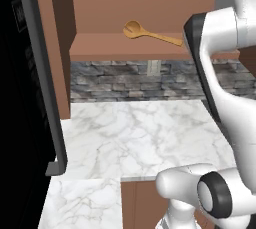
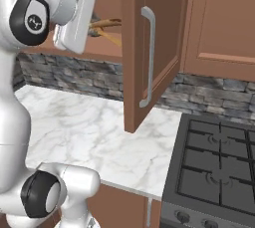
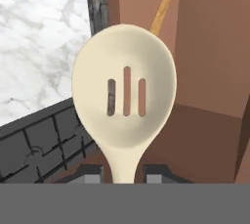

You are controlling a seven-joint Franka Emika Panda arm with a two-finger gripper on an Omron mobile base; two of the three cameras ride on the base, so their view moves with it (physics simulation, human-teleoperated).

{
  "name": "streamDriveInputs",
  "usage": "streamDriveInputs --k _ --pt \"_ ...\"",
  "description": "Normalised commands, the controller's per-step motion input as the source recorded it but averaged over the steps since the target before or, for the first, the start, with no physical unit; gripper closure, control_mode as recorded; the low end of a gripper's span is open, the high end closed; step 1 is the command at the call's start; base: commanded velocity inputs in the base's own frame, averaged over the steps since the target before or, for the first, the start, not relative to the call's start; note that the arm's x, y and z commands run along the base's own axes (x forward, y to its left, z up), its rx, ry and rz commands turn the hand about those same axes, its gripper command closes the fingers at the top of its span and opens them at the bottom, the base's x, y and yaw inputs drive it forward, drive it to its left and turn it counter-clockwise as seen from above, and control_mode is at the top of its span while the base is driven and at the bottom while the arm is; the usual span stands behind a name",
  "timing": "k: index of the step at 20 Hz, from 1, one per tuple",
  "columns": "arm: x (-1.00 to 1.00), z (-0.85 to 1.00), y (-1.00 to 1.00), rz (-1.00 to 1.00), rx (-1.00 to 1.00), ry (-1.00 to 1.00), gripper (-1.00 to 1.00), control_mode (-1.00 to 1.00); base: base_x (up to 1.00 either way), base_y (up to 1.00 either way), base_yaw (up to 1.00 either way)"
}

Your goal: Organize the utensils by type. Pick up the wooden spoons from the counter and place them in the open cabinet. Then pick up the metallic utensils from the counter and place them in the open drawer.

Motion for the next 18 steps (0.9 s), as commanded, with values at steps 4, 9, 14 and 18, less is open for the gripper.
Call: streamDriveInputs --k 4,9,14,18 --pt "0.45 0.0 -0.04 0.0 0.0 0.0 1.0 -1.0 0.0 0.0 0.0" --pt "0.48 0.0 0.0 0.0 0.05 0.0 1.0 -1.0 0.0 0.0 0.0" --pt "0.47 -0.08 -0.04 0.0 0.03 -0.05 1.0 -1.0 0.0 0.0 0.0" --pt "0.35 -0.16 -0.13 -0.04 0.0 -0.18 1.0 -1.0 0.0 0.0 0.0"
